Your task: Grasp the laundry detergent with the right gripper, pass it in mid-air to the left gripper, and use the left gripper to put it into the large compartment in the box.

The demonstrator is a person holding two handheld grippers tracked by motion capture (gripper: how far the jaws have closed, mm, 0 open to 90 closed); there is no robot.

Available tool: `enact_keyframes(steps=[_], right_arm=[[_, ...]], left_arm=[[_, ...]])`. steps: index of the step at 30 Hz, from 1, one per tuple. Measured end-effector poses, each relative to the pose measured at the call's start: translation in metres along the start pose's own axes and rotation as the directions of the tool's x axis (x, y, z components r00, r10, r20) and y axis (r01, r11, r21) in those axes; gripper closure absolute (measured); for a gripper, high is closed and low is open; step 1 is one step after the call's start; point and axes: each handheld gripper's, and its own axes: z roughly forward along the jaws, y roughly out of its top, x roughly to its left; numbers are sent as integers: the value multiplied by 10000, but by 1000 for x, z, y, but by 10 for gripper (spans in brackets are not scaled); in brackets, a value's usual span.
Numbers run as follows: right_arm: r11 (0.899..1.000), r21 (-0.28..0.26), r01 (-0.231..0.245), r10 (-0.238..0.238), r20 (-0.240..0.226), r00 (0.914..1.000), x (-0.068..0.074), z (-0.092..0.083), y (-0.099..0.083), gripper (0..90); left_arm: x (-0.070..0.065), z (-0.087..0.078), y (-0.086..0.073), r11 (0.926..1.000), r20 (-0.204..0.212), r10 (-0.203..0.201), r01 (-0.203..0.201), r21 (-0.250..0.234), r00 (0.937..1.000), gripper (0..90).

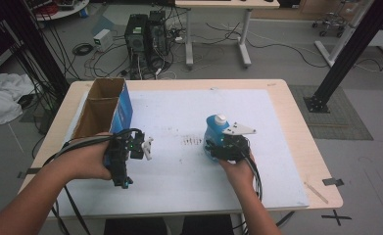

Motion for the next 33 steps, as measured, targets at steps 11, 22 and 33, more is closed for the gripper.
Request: enact_keyframes(steps=[11, 22, 33], right_arm=[[9999, -104, 102, -103, -120, 9999, 3, 0, 0, 428], [9994, -91, 337, -340, -348, 9988, 1, -2, 2, 461], [9965, -354, 757, -780, -691, 9946, 2, -18, 14, 463]], left_arm=[[1, 1, -2, 10000, -23, -82, 82, 13, 10000, 17], [4, -6, 1, 10000, -184, -75, 75, 7, 9998, 17], [11, -11, 9, 10000, -197, -17, 18, 85, 9998, 17]])
